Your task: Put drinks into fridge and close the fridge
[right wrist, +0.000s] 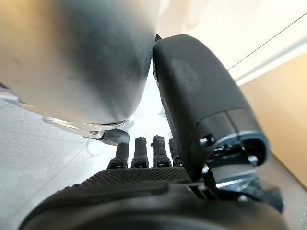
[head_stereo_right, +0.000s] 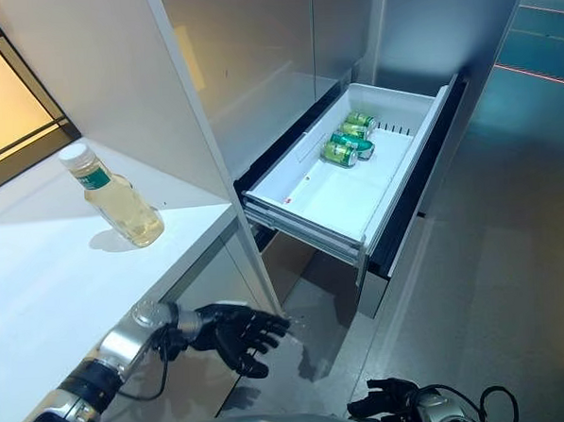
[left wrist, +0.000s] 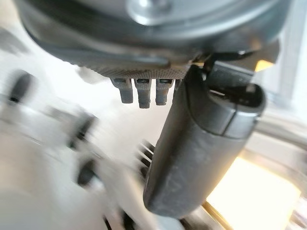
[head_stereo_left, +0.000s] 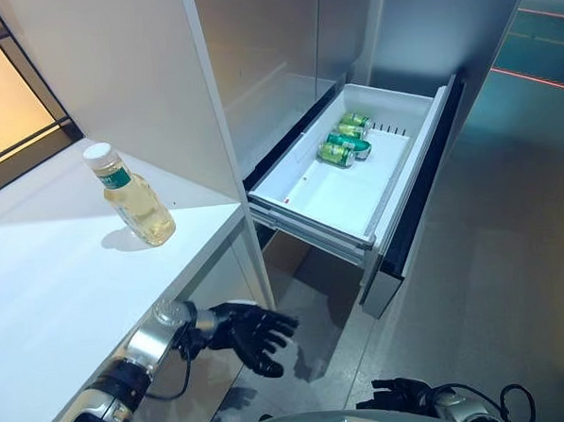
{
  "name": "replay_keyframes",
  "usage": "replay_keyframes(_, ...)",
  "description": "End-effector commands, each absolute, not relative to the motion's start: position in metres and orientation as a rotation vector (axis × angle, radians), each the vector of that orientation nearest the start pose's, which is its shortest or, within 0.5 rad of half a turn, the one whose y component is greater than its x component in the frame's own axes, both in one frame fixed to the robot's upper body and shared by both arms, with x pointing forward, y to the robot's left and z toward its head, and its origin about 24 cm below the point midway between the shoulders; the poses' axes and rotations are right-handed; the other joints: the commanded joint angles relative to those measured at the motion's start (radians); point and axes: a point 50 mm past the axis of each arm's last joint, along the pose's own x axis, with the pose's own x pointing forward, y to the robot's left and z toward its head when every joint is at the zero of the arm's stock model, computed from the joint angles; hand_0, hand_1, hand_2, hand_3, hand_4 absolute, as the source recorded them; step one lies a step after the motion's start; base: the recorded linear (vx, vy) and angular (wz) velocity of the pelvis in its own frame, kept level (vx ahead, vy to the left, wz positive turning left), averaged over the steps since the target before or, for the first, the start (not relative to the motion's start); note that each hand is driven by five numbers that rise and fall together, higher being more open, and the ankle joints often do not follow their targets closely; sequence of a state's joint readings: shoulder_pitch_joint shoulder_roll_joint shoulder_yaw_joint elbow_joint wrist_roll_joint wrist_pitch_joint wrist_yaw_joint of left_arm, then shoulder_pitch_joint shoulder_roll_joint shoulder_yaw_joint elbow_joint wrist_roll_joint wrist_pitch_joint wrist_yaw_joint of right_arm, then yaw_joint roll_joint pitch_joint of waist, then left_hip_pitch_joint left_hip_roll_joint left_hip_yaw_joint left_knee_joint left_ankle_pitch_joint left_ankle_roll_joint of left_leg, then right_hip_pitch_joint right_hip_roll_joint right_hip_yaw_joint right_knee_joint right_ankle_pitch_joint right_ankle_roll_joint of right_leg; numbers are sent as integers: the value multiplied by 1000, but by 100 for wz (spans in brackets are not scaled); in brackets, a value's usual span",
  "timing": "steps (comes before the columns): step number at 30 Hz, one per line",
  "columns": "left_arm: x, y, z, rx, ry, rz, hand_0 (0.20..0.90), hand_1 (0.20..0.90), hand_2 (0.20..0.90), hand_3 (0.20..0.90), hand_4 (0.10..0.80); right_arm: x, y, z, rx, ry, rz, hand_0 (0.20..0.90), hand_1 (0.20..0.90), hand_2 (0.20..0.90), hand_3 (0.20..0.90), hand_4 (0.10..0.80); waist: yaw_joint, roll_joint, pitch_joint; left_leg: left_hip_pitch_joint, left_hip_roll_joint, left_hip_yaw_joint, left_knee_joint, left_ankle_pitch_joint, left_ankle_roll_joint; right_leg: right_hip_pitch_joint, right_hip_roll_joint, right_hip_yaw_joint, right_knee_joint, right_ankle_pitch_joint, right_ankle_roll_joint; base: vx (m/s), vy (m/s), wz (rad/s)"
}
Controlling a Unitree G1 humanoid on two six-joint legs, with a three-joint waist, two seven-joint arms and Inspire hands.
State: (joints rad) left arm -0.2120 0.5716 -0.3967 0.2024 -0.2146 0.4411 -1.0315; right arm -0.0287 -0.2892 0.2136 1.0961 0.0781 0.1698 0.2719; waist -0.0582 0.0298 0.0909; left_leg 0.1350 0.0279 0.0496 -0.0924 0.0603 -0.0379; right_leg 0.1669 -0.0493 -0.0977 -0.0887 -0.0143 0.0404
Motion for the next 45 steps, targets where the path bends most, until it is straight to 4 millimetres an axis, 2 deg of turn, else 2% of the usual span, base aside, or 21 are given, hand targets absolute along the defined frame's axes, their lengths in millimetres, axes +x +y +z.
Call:
replay_keyframes(1,266,136,79,9,427,-1394,900,900,900,900,800,97,-244,-154,-206,1324,208,900,900,900,900,800,3,28,-15,4,-64,49,41,-126,59,-61,50,-42,90,-50,26,0,0,0)
replay_keyframes(4,268,115,124,-160,172,-1417,900,900,900,900,800,89,-242,-157,-214,1338,212,900,900,900,900,800,3,28,-25,13,-65,45,30,-127,59,-50,51,-41,81,-52,26,21,0,0)
replay_keyframes(7,268,105,165,-291,-99,-1389,900,900,900,900,800,83,-238,-160,-212,1346,218,900,900,900,900,800,3,25,-31,20,-66,40,23,-128,58,-43,52,-44,77,-53,24,0,0,0)
replay_keyframes(11,265,106,208,-368,-408,-1305,900,900,900,900,800,79,-232,-162,-209,1351,229,900,900,900,900,800,5,17,-37,23,-65,35,19,-128,57,-39,53,-48,78,-58,19,0,0,0)
replay_keyframes(13,263,110,223,-396,-522,-1260,900,900,900,900,800,77,-229,-163,-207,1353,231,900,900,900,900,800,6,13,-40,23,-65,32,17,-128,57,-37,54,-49,76,-60,17,0,0,0)
replay_keyframes(15,258,127,253,-436,-775,-1078,900,900,900,900,800,73,-224,-165,-205,1358,238,900,900,900,900,800,11,6,-45,24,-64,29,16,-128,56,-35,56,-51,74,-64,13,0,0,0)
replay_keyframes(18,252,151,271,-412,-978,-831,900,900,900,900,800,69,-219,-167,-204,1364,245,900,900,900,900,800,19,-2,-51,24,-65,22,15,-128,55,-32,58,-54,73,-68,9,0,0,0)
replay_keyframes(19,245,168,277,-347,-1106,-662,900,900,900,900,800,66,-216,-168,-203,1368,247,900,900,900,900,800,29,-8,-53,24,-65,17,16,-127,54,-29,58,-58,73,-72,6,0,0,0)
replay_keyframes(22,233,188,280,-216,-1244,-414,900,900,900,900,800,61,-214,-169,-199,1374,250,900,900,900,900,800,47,-16,-56,23,-64,6,14,-126,52,-25,60,-66,71,-77,2,1,-4,1)
replay_keyframes(25,224,200,280,-126,-1304,-237,900,900,900,900,800,58,-213,-170,-199,1378,257,900,900,900,900,800,65,-22,-59,20,-63,-6,11,-123,50,-23,61,-77,72,-83,-1,0,-6,8)
replay_keyframes(29,222,206,278,-106,-1302,-143,900,900,900,900,800,60,-211,-171,-203,1373,266,900,900,900,900,800,83,-23,-60,16,-60,-14,8,-120,47,-23,61,-93,76,-89,-4,-6,0,11)
replay_keyframes(32,226,205,273,-86,-1247,-97,900,900,900,900,800,64,-210,-170,-207,1365,277,900,900,900,900,800,94,-22,-57,14,-58,-17,7,-117,44,-23,59,-109,81,-93,-6,-7,4,16)
replay_keyframes(36,245,204,260,-29,-1074,-24,900,900,900,900,800,72,-207,-169,-211,1348,290,900,900,900,900,800,106,-21,-51,9,-55,-17,8,-113,40,-24,56,-128,90,-99,-6,-11,5,17)
replay_keyframes(45,267,216,233,-1,-823,-1,900,900,900,900,800,81,-211,-166,-197,1338,289,900,900,900,900,800,114,-14,-43,11,-54,-16,9,-108,35,-20,53,-140,101,-104,-2,-7,7,7)
